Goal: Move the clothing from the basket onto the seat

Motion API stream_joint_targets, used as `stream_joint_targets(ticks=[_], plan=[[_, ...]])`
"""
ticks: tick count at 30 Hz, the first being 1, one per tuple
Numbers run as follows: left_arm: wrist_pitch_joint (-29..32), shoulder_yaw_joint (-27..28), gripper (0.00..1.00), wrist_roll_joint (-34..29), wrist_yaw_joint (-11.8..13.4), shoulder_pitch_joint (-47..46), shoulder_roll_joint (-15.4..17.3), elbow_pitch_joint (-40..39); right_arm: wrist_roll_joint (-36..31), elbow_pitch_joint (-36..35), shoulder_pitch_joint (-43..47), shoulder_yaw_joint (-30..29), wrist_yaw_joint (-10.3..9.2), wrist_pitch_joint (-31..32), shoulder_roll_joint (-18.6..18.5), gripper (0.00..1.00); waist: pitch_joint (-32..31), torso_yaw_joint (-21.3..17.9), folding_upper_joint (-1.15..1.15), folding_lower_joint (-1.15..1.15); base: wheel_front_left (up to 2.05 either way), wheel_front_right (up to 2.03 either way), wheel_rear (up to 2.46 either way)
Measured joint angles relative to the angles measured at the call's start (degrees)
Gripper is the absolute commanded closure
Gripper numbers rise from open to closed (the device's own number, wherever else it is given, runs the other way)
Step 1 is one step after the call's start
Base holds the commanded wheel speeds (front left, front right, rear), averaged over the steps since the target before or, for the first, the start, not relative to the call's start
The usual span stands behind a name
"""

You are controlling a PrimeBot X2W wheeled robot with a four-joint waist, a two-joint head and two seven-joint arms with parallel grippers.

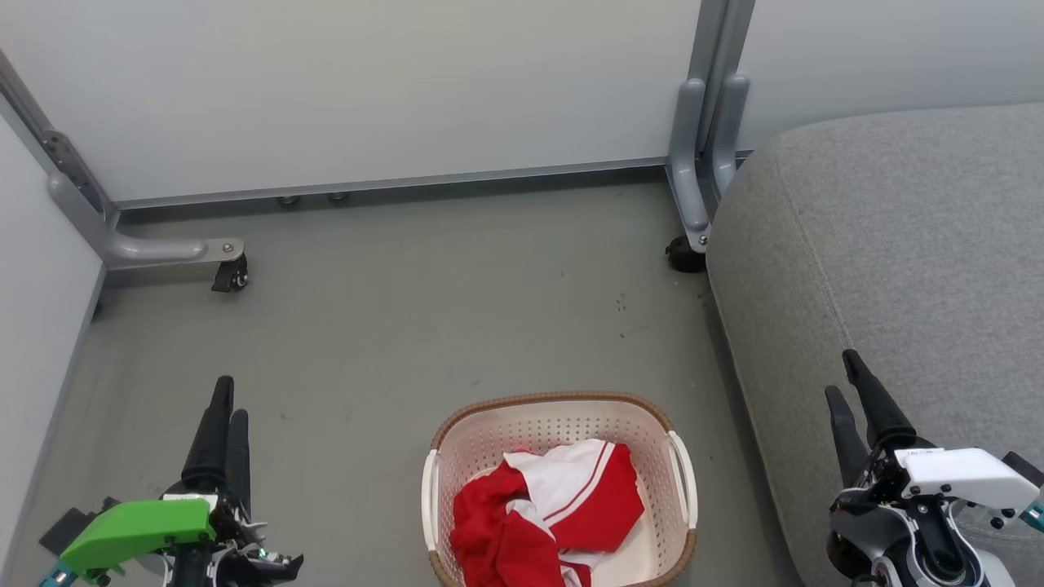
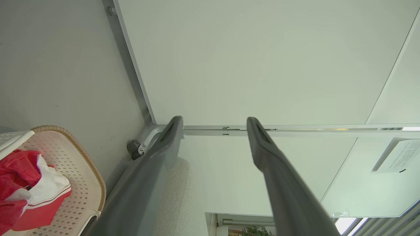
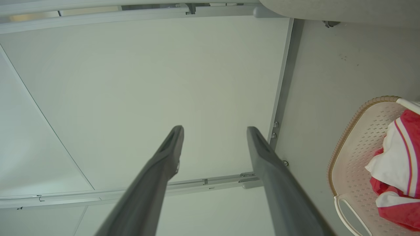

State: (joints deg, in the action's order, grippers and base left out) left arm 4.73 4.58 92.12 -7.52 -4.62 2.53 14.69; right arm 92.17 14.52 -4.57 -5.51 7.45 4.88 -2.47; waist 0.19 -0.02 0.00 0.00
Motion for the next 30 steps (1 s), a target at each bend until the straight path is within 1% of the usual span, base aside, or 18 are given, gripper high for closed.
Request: stream_joint_targets(ticks=[3,6,22,30], plan=[[-0.4,-0.6,0.0,-0.6,0.0,0.0,0.0,-0.3,-0.7,-0.2,0.2,0.4,0.0,-0.4,0.0,0.0,0.0,0.0,0.0,0.0,0.0,0.0,0.0],[-1.3,-1.2,0.0,-3.7,0.0,0.0,0.0,-1.4,-3.2,-0.7,0.7,0.7,0.0,-1.3,-0.3,0.0,0.0,0.0,0.0,0.0,0.0,0.0,0.0],[-5.2,-3.6,0.0,-25.0,0.0,0.2,0.1,-6.5,-27.8,-6.3,1.4,2.4,0.0,-5.3,-1.2,0.0,-0.1,0.3,0.0,0.0,0.0,0.0,0.0],[-6.9,-5.5,0.0,-34.6,0.0,0.6,0.2,-6.8,-38.1,-7.6,2.2,3.4,0.0,-7.0,-1.5,0.0,0.0,0.5,0.0,0.0,0.0,0.0,0.0]])
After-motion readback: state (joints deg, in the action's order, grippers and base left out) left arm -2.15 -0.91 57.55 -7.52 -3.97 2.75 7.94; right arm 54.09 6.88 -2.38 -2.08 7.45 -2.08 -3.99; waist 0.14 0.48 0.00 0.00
